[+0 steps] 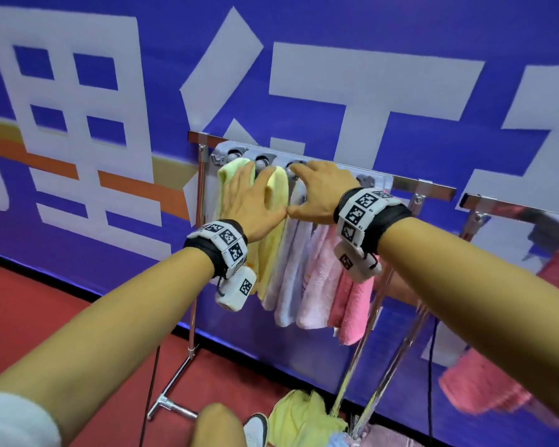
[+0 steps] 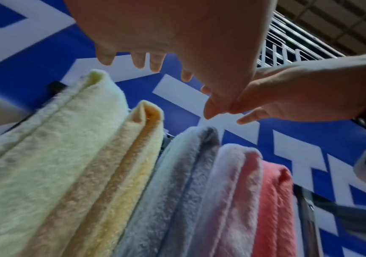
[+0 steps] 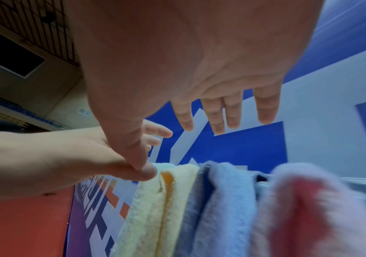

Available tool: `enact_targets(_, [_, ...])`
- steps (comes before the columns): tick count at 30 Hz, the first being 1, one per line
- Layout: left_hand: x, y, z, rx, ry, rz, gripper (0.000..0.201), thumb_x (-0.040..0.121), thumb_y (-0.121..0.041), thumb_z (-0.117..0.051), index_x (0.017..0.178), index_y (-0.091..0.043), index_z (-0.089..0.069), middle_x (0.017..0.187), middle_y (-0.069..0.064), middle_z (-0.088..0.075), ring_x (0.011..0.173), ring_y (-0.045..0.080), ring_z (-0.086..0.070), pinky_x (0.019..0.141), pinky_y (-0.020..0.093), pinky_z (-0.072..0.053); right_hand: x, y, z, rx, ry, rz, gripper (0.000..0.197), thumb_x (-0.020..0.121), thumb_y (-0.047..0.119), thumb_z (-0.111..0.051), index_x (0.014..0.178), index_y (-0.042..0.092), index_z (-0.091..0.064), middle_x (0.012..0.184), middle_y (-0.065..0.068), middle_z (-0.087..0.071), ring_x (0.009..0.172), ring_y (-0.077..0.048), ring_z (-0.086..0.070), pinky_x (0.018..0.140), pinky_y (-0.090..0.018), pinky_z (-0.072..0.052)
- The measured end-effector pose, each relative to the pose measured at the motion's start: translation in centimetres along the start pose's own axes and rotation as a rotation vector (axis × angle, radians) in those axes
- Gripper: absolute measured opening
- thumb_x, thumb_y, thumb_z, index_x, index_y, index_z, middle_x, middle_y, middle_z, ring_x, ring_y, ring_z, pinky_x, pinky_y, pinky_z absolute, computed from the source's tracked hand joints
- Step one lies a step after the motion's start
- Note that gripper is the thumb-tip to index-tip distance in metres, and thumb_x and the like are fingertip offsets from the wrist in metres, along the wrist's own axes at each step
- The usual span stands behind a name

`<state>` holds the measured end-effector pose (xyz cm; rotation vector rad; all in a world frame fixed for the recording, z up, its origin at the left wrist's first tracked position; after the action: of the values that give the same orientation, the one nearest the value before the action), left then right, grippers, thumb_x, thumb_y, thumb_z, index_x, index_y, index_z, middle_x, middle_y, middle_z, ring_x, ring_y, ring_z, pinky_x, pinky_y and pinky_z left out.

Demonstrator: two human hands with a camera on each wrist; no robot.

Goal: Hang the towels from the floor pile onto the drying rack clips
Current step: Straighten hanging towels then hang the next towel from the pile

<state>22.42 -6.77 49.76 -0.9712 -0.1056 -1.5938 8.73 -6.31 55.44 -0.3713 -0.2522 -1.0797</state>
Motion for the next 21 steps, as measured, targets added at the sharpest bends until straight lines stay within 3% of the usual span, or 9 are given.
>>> enact_targets(4, [-1.0, -4.2, -1.8, 0.176, 0.082, -0.139, 0.088, 0.072, -0.075, -0.048, 0.149, -0.037, -0.027, 0.156, 0.012, -0.021, 0.148, 0.032, -0.013, 0.115, 0.057, -0.022, -3.9, -3.7, 0.4, -0.102, 0.032, -0.056, 0.079, 0.075, 0.070, -0.055, 0.141, 0.030, -0.038, 0.140, -0.005, -0.045, 0.132, -0.030, -0.040, 0.098, -0.050, -0.042])
enact_targets(8, [-2.5, -9.0, -4.8, 0.192, 0.229, -0.214, 0.090, 0.077, -0.076, -0.047, 0.154, -0.041, -0.018, 0.166, 0.009, 0.001, 0.152, 0.030, 0.009, 0.121, 0.055, -0.002, -8.5, -8.3, 0.5, -0.129, 0.065, -0.140, 0.085, 0.076, 0.070, -0.055, 0.148, 0.031, -0.030, 0.151, -0.005, -0.034, 0.139, -0.030, -0.031, 0.101, -0.055, -0.042])
enact_targets(13, [-4.5, -14.4, -7.3, 0.211, 0.318, -0.320, 0.086, 0.082, -0.072, -0.051, 0.154, -0.046, -0.011, 0.166, 0.006, 0.007, 0.152, 0.028, 0.012, 0.118, 0.064, -0.001, -13.7, -12.9, -0.2, -0.116, 0.139, -0.260, 0.090, 0.078, 0.070, -0.057, 0.152, 0.034, -0.021, 0.162, -0.006, -0.016, 0.148, -0.029, -0.017, 0.106, -0.055, -0.038])
enact_targets(17, [-7.2, -18.1, -10.3, 0.181, 0.407, -0.381, 0.088, 0.081, -0.070, -0.053, 0.155, -0.043, -0.012, 0.166, 0.005, 0.007, 0.152, 0.027, 0.012, 0.119, 0.063, 0.000, -17.3, -14.9, -1.8, -0.068, 0.164, -0.306, 0.088, 0.080, 0.066, -0.059, 0.152, 0.033, -0.021, 0.161, -0.006, -0.018, 0.146, -0.029, -0.019, 0.104, -0.056, -0.039])
enact_targets(21, [-10.5, -19.2, -14.4, 0.183, 0.513, -0.379, 0.089, 0.082, -0.064, -0.056, 0.155, -0.043, -0.010, 0.166, 0.006, 0.008, 0.153, 0.027, 0.011, 0.119, 0.061, 0.001, -20.9, -16.9, -5.8, 0.025, 0.230, -0.369, 0.090, 0.079, 0.063, -0.060, 0.153, 0.033, -0.019, 0.164, -0.005, -0.012, 0.148, -0.030, -0.016, 0.111, -0.055, -0.034])
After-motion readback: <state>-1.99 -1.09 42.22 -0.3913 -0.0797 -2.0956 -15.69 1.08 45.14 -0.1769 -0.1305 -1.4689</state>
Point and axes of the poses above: each hand's wrist, its own x-axis towards the middle knuckle, its own z-axis out of the back of the hand, y = z × x, the point moved 7 cm from there along x, towards the middle knuckle
